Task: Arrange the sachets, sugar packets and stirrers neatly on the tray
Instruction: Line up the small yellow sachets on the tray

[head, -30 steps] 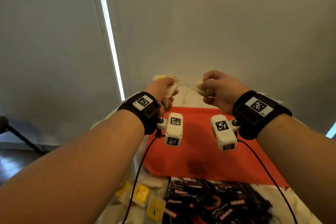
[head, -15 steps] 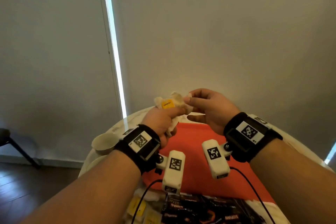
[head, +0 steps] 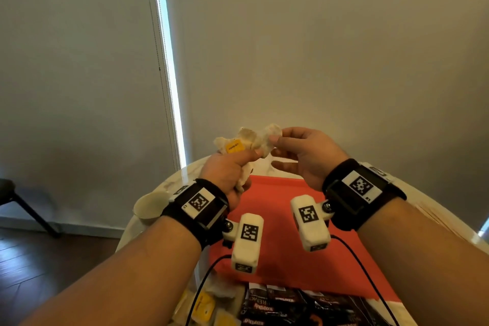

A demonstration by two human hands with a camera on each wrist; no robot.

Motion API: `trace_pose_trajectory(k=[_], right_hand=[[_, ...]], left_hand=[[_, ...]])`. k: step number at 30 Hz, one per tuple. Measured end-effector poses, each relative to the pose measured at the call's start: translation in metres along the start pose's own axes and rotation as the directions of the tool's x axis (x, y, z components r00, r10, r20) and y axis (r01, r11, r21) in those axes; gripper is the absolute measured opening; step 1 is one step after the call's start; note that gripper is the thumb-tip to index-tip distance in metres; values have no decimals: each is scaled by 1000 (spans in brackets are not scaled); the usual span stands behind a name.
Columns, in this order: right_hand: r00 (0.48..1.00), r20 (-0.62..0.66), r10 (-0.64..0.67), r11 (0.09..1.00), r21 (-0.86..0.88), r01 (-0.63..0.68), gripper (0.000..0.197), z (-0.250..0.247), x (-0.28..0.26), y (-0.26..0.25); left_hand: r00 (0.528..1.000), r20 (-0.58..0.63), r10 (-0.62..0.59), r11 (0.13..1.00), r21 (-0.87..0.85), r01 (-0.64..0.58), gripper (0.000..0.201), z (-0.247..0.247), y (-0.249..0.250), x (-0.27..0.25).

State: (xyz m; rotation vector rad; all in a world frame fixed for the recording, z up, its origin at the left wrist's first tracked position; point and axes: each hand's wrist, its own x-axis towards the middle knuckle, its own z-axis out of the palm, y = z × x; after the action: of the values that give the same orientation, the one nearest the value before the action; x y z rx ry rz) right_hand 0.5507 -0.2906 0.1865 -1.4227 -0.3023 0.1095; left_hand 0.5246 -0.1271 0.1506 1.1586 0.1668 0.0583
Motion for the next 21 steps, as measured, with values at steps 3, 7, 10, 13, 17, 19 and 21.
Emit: trace_pose_trajectory(k=[3,7,10,13,17,19,21], right_hand=[[992,-60,-111,994,5,112,8,1,4,1],[996,-35,-88,996,-9,87,13,6,14,6],[1000,-9,-24,999,-32,23,12,11,23,16],[995,-88,37,999,-5,-38,12,13,40,27],[956,-147,253,949,-153,-274,22,11,65,61],[927,-146,345,892,-257,-372,25,12,76,83],[906,-158,392,849,-318,-423,21,15,88,99]], left_hand=[[1000,-15,11,1000,-19,-11,18,3,-4,6],[997,-80,17,998,-62,-22,17,5,-6,17],[989,-144,-21,999,-37,16,19,1,-3,25],[973,-214,-86,996,13,91,23,-10,4,35],[954,-276,-115,993,-42,108,28,-32,19,56],[953,-283,-113,993,-58,101,34,-42,27,65],[949,-292,-116,993,-57,104,35,-50,31,71]])
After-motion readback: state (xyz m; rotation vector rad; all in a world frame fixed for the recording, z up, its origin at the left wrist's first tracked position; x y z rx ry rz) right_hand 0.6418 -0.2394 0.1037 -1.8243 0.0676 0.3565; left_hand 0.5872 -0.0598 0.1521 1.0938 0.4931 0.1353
